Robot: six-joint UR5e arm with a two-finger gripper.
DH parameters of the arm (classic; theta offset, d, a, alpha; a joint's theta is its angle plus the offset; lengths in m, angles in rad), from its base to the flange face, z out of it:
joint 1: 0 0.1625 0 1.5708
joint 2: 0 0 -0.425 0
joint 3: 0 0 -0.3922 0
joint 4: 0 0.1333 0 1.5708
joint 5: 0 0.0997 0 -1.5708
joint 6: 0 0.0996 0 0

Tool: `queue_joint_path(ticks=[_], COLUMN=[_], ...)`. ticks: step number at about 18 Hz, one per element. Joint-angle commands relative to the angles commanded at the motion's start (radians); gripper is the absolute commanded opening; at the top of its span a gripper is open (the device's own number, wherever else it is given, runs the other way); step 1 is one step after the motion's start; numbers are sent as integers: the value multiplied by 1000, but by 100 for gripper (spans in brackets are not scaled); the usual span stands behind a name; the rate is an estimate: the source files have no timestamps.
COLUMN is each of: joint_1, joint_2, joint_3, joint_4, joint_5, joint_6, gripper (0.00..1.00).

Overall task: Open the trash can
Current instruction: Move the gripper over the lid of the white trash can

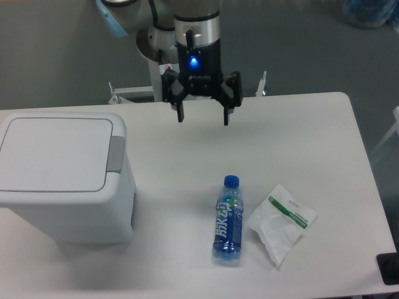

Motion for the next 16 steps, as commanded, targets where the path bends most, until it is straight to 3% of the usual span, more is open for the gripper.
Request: queue_joint_path(ticks=[7, 16], joint_1=[-6, -71], joint_2=[-37, -127], joint_3=[77, 152], joint_4=[0, 0], joint_5=[-121, -141], joint_6=[-209, -280], gripper=[100, 100])
